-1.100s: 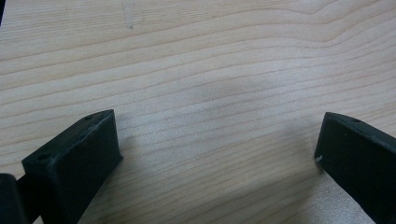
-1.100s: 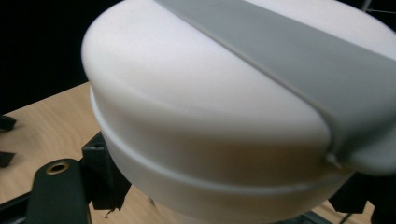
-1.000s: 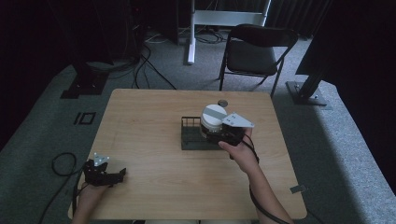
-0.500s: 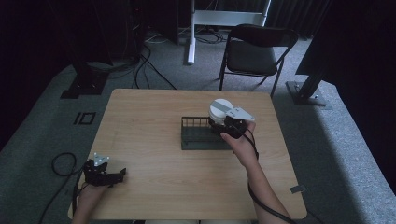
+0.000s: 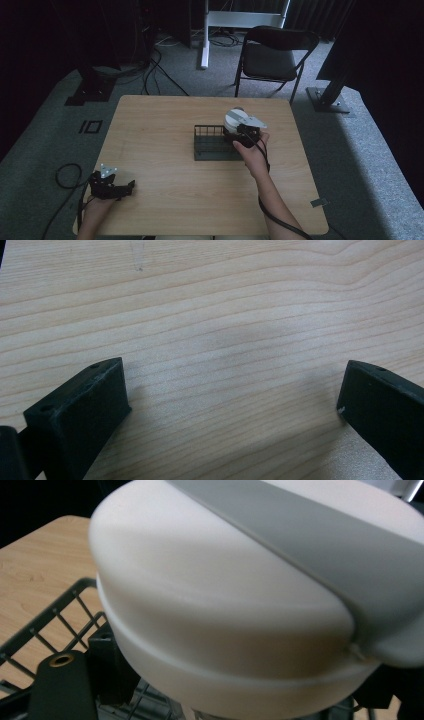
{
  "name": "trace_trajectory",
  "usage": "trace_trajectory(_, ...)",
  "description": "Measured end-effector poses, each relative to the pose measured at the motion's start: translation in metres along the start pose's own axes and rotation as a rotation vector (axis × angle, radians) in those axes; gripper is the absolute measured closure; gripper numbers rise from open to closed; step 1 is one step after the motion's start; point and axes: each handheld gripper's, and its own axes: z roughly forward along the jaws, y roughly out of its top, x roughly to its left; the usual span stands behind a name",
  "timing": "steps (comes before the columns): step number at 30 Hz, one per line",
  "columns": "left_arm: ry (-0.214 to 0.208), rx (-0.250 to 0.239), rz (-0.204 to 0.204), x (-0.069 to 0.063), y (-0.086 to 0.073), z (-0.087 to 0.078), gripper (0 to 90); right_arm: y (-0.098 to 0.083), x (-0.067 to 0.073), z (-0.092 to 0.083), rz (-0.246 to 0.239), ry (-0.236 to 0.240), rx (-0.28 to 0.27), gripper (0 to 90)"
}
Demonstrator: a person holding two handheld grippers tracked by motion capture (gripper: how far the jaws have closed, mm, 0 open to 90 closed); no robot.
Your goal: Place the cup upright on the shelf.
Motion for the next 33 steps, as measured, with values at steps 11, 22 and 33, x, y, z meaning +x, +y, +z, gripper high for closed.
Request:
trace_trajectory(11, 0.000, 0.000, 0.000, 0.000, 0.000, 0.000, 0.1, -0.007, 0.007, 0.011, -0.011, -0.029, 0.041, 18.3)
trace_trajectory(22, 0.000, 0.000, 0.000, 0.000, 0.000, 0.000, 0.1, -0.010, 0.010, 0.016, -0.025, -0.043, 0.071, 18.3)
trace_trajectory(33, 0.000, 0.000, 0.000, 0.000, 0.000, 0.000, 0.1, -0.011, 0.013, 0.018, -0.058, -0.051, 0.084, 18.3)
